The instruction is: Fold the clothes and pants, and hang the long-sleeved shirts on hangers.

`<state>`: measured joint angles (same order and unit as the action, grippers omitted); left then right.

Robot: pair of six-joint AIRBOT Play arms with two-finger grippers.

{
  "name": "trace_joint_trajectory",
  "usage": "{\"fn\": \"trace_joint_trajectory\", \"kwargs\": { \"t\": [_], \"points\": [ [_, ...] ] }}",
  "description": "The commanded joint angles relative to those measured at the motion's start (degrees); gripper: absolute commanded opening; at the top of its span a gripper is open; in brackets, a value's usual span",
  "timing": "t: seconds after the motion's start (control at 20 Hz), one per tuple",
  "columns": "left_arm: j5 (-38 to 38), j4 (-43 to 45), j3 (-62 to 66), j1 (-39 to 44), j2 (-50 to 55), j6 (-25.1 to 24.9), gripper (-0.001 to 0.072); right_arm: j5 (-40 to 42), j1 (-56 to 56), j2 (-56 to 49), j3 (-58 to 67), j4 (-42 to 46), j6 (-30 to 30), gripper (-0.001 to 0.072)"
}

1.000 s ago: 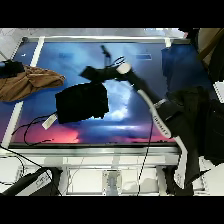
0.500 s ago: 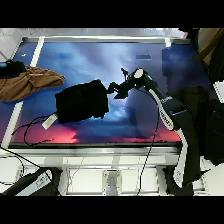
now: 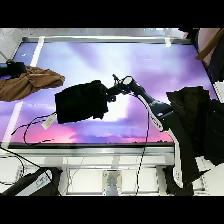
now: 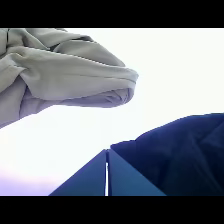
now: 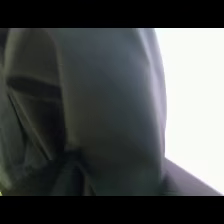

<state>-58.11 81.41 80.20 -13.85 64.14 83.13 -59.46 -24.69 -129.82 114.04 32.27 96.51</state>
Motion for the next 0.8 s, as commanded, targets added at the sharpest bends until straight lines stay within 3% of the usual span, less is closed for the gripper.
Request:
{"fn": "trace_joint_trajectory", "kwargs": {
  "t": [0.0,0.15,0.35,0.5,0.75],
  "points": [
    [0.0,0.2,0.0,-0.1,0.0,0.0,0.002,0.7,-1.3,-0.5,3.9,-2.2,-1.9,0.0003],
    [0.0,0.7,0.0,-0.1,0.0,0.0,0.002,-2.8,2.5,4.8,4.3,-2.3,-3.2,0.0007],
    [-0.1,0.6,0.0,-0.1,0.0,0.0,0.002,-13.0,12.7,19.5,4.3,-0.1,-4.5,0.0006],
    [-0.2,-0.5,0.0,-0.1,-0.1,0.0,0.002,-20.0,23.0,27.6,4.3,9.8,4.5,0.0004],
    [-0.7,-1.5,0.0,-0.1,-0.1,0.1,0.0021,-26.5,42.6,33.7,4.3,10.8,5.5,0.0004]
  ]
}}
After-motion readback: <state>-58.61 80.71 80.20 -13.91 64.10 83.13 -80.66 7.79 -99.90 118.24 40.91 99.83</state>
